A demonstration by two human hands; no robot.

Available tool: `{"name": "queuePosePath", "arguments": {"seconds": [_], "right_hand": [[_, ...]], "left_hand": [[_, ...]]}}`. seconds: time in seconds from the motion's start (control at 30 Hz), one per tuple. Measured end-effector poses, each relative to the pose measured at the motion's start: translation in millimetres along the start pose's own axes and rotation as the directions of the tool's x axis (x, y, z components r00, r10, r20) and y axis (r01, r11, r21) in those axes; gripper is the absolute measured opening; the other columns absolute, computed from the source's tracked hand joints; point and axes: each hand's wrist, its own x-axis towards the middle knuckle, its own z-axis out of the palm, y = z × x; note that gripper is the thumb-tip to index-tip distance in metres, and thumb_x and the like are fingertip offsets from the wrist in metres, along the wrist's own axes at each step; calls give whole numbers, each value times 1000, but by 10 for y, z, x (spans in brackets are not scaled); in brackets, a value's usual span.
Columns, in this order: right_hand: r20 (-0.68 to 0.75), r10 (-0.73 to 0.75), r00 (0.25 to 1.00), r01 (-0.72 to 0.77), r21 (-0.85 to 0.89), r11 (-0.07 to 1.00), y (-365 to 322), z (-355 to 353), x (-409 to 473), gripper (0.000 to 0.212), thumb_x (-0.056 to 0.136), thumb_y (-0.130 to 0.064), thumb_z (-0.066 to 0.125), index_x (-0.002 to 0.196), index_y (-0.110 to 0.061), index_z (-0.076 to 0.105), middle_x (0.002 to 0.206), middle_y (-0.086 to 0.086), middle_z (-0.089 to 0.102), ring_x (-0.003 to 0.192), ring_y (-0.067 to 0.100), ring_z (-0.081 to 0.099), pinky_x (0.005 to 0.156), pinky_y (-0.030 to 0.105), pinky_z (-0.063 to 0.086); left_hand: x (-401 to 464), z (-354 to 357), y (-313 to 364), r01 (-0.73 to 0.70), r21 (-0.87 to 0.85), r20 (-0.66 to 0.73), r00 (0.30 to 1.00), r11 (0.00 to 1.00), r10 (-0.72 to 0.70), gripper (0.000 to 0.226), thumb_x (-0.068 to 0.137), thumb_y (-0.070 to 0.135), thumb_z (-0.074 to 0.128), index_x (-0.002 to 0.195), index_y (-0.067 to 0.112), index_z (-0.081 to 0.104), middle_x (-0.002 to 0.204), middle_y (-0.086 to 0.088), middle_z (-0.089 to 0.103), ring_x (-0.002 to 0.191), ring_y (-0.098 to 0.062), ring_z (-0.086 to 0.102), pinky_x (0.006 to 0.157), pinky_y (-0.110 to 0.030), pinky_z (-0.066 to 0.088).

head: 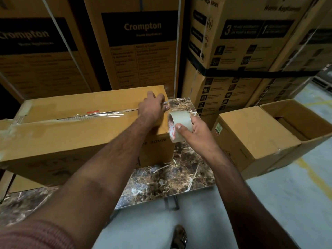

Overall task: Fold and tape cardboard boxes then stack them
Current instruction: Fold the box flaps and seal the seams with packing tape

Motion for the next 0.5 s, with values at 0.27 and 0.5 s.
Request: {"name": "queuePosePath", "arguments": {"seconds": [0.27,0.5], "right_hand": [[-55,-20,998,12,-149,989,53,-43,-217,28,98,-36,64,117,-16,62,98,2,70,86,20,71,68,39,62],[-103,54,993,-70,-163,984,167,121,-333,21,99,-35,62,111,-19,59,93,-3,67,80,13,68,65,33,59]], "left_hand": [[-26,-34,-82,-18,-16,19,1000,1000,19,46,96,56,53,133,29,55,131,-9,47,111,-27,55,88,-42,52],[-148,-152,-105,-156,90,170,976,984,139,84,77,80,56,142,29,49,137,-9,38,121,-32,50,95,-46,51]]}}
